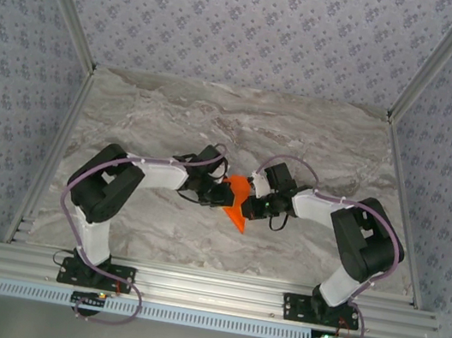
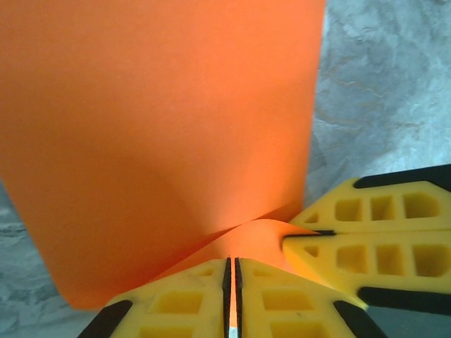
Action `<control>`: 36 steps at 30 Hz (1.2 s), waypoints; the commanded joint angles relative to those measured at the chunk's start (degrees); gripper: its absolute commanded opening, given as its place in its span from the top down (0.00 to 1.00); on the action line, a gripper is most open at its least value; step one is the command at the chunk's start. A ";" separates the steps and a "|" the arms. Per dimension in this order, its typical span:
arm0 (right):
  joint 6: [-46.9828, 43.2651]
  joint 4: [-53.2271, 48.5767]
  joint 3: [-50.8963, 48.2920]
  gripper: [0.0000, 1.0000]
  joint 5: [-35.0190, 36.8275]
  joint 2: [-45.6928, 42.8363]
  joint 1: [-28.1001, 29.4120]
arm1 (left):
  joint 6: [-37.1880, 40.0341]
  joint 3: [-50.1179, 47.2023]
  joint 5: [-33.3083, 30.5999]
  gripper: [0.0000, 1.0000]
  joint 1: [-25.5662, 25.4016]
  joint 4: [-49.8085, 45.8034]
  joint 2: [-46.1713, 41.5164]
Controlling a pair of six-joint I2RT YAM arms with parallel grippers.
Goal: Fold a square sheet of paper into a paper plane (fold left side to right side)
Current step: Third fold the triangle at the center of the table.
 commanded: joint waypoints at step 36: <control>5.85 -7.63 -0.44 0.76 -14.90 -4.21 1.49 | 0.15 -1.98 -3.86 0.91 -0.25 -1.76 2.95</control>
